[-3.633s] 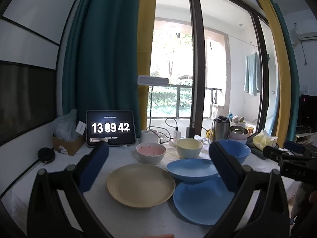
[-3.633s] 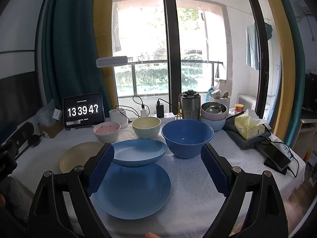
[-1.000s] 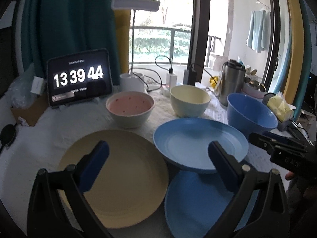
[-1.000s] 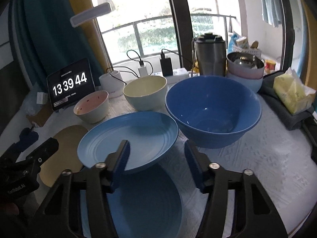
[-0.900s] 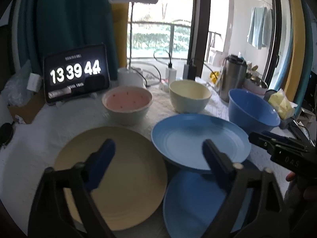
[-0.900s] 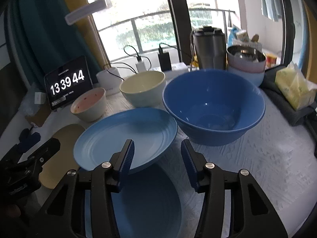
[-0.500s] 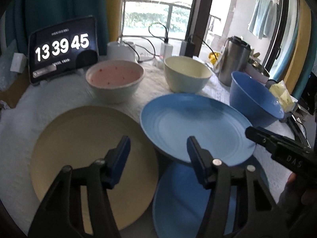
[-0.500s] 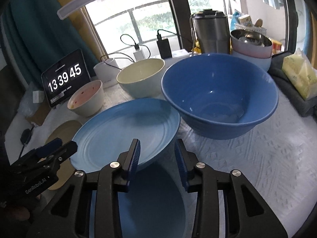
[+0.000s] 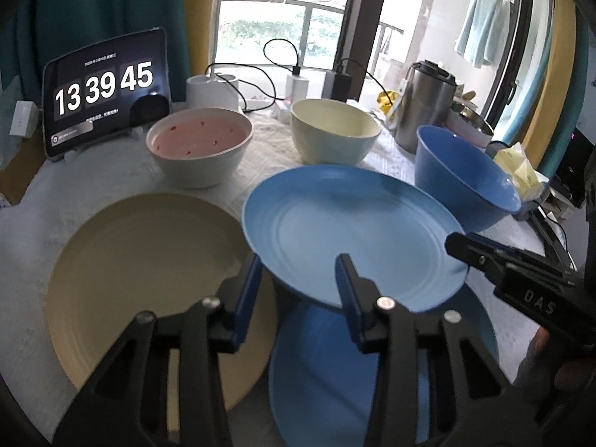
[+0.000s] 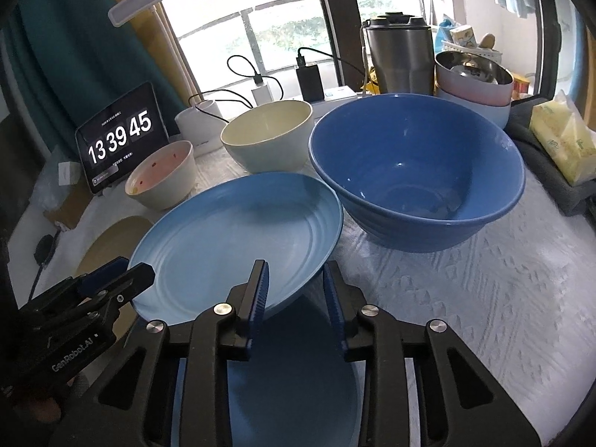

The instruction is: Organize plates and bowls

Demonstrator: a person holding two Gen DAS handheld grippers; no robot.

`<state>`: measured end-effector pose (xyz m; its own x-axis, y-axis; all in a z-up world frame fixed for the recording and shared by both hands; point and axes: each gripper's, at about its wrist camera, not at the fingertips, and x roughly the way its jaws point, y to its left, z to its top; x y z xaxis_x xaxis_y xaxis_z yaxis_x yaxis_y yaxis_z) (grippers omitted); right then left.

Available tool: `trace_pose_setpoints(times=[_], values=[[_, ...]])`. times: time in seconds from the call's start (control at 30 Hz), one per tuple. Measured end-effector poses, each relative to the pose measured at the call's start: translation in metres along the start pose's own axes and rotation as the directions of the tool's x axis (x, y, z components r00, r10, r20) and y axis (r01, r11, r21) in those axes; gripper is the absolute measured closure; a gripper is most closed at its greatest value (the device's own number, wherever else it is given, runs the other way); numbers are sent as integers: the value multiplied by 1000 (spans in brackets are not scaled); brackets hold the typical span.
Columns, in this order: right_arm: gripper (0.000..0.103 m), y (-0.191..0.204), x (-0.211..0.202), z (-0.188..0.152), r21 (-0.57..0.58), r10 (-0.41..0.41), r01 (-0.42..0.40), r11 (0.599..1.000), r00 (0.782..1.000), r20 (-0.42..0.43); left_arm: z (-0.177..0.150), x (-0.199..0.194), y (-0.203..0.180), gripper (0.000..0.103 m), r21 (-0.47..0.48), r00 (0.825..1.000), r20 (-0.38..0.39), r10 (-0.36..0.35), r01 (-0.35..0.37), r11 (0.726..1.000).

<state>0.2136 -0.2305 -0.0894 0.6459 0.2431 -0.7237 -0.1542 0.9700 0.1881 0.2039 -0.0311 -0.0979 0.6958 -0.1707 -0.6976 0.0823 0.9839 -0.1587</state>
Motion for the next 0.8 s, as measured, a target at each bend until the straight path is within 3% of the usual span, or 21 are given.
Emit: trace_pose_setpoints(times=[0.13,0.27,0.57,0.63,0.73,0.8], values=[[73,4,-6,-3,-7,-5,5,1000,1000,8,-4,-8,-3,61,9,1000,11,-28,28,1000],[93,15,-16,-5,-46,7,-5,999,1000,30,-6,-19,-16,63,52,998,34,-51,50,997],[93,10,-11,-4,0,-16,16,1000,1000,15,4,-5,12,63,-32,1000,7,16,-16,999],[89,3,-6,0,35,-17,17,999,1000,4,8,3,18,63,-53,1000,-11,11,-12,999],[72,-10,7,6,95,5,-1,996,999,-35,13,13,24,63,-71,999,-37,9,-12,997],[69,-14,14,9,112,18,-12,994,998,-54,15,22,26,62,-88,998,-61,-3,-2,996]])
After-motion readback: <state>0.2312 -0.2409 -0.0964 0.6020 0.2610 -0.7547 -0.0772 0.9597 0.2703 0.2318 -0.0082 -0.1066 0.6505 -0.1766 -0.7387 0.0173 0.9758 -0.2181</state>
